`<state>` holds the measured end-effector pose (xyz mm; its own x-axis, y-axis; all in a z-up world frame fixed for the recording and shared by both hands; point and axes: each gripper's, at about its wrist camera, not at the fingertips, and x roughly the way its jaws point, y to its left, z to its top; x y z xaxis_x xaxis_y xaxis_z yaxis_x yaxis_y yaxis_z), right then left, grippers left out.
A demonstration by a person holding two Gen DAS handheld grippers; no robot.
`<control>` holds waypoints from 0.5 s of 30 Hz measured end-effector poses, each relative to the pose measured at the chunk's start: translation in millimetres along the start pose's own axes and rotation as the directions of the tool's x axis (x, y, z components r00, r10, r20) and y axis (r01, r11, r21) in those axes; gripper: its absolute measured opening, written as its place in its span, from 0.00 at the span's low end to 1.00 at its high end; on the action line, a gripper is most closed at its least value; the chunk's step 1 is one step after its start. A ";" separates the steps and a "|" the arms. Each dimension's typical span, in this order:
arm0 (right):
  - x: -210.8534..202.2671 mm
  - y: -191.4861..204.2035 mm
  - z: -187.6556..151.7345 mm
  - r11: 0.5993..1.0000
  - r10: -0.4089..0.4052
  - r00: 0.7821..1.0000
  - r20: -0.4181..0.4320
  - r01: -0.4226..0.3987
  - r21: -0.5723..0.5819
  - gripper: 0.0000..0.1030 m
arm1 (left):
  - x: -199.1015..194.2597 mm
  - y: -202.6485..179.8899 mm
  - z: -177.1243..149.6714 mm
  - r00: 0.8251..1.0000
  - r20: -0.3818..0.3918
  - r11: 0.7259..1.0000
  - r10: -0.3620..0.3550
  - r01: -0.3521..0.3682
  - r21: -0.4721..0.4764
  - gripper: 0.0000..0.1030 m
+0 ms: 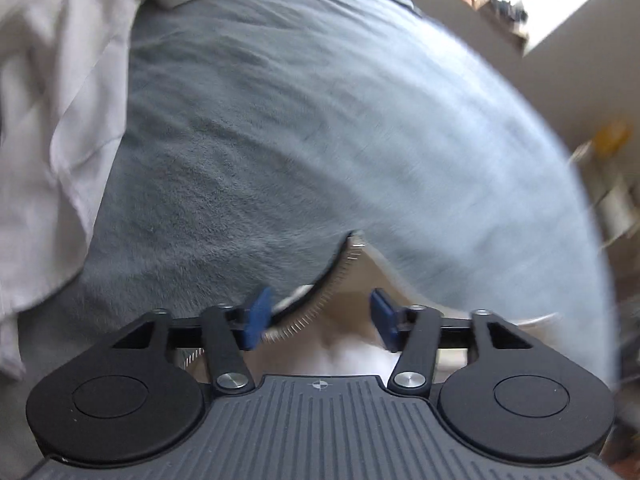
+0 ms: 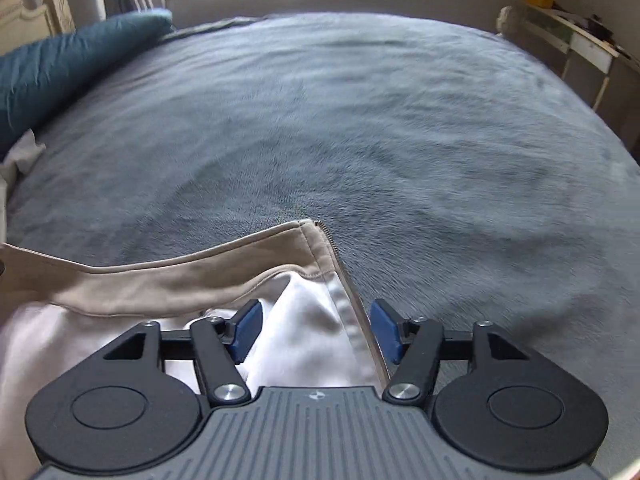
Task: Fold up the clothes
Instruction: 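Lay the hoodie flat on the bed and open both tools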
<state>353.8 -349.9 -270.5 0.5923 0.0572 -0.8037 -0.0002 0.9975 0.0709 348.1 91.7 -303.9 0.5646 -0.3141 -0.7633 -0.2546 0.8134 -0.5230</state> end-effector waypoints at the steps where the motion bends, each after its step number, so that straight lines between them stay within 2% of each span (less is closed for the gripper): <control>1: -18.6 -0.4 -2.6 1.000 0.008 1.000 0.010 -0.008 0.014 0.63 | -17.9 5.8 0.1 0.999 0.003 0.999 -0.037 0.037 -0.027 0.54; 3: -53.3 8.9 -11.1 0.999 0.047 0.999 0.025 -0.047 0.025 0.64 | -58.5 17.6 -3.8 0.996 0.023 0.994 -0.090 0.092 -0.063 0.54; 6: -95.8 39.0 -33.0 0.984 0.176 0.984 -0.005 -0.176 -0.005 0.64 | -131.5 39.7 -18.3 0.987 0.025 0.984 -0.156 0.158 -0.078 0.54; 9: -119.6 83.9 -54.6 0.956 0.288 0.955 -0.067 -0.291 -0.044 0.64 | -212.0 66.1 -33.9 0.989 -0.003 0.987 -0.147 0.147 -0.063 0.54; 11: -128.1 116.9 -67.9 0.927 0.362 0.925 -0.113 -0.370 -0.058 0.64 | -259.9 87.2 -44.3 0.994 -0.035 0.993 -0.106 0.104 -0.062 0.54; 13: -126.4 156.0 -85.7 0.881 0.457 0.871 -0.181 -0.471 -0.036 0.61 | -293.2 109.7 -55.6 0.994 -0.083 0.995 -0.073 0.067 -0.069 0.55; 15: -118.2 196.4 -102.2 0.841 0.524 0.819 -0.235 -0.541 -0.010 0.59 | -302.1 131.7 -76.3 0.991 -0.127 0.997 -0.046 0.037 -0.075 0.55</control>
<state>201.5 -156.5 -222.0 0.2954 0.5793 -0.7597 -0.3287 0.8082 0.4886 84.1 256.4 -171.1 0.4711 -0.4110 -0.7805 -0.2918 0.7624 -0.5776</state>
